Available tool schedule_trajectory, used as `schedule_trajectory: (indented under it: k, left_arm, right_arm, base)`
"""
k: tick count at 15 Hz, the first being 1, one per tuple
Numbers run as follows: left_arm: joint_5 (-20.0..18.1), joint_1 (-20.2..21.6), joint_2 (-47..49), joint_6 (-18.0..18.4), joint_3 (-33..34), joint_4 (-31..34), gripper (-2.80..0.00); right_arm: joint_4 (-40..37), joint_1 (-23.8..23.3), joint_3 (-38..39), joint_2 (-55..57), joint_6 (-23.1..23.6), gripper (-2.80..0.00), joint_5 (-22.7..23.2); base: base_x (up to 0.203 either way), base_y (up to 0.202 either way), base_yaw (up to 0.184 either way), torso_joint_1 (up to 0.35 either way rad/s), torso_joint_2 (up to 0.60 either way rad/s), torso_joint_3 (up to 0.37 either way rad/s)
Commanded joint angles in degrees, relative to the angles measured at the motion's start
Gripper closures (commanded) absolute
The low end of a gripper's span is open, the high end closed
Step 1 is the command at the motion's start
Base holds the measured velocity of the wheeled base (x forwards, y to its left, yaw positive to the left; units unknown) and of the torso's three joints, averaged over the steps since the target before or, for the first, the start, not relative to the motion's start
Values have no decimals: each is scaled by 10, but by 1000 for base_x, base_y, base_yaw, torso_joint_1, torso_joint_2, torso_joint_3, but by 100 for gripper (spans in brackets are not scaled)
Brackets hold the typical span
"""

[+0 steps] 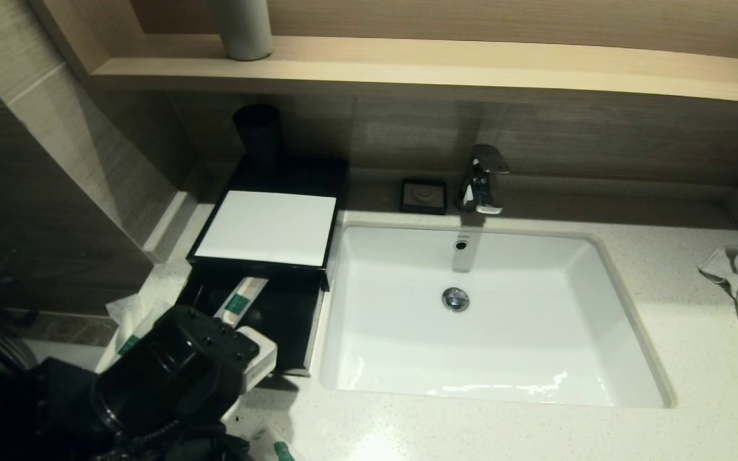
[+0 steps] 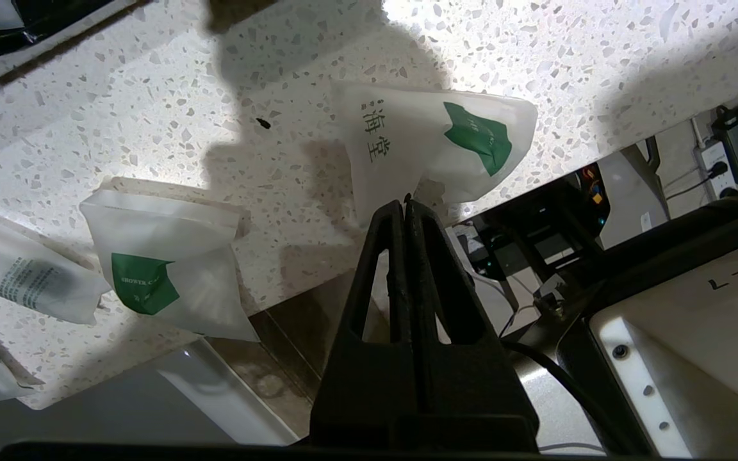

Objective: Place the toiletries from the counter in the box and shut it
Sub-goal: Pick up the bathroom toiletry

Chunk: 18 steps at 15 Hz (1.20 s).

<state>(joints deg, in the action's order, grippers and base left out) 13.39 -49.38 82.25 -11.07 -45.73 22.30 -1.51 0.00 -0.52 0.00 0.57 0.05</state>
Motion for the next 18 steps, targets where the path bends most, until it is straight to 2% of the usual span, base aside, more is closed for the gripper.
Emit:
schedule_trajectory:
  k: [1,8,9,11,13,18]
  left_arm:
    - [1,0,5,6,3,1,0]
    - [20,-2,8,21,5,3,0]
    - [20,-2,8,22,6,1,-280]
    - [20,-2,8,22,8,-4,-280]
    - [40,-3,10,21,15,-12,-280]
    - [48,-3,25,19,17,-88,-280]
  right_arm:
    - [0,0,0,0,0,0,0]
    - [-1,0,0,0,0,0,0]
    - [0,0,0,0,0,0,0]
    - [0,0,0,0,0,0,0]
    - [-1,-1,0,0,0,0,0]
    - [0,0,0,0,0,0,0]
  base:
    - [0,0,0,0,0,0]
    - [0,0,0,0,0,0]
    - [0,0,0,0,0,0]
    - [0,0,0,0,0,0]
    - [0,0,0,0,0,0]
    - [0,0,0,0,0,0]
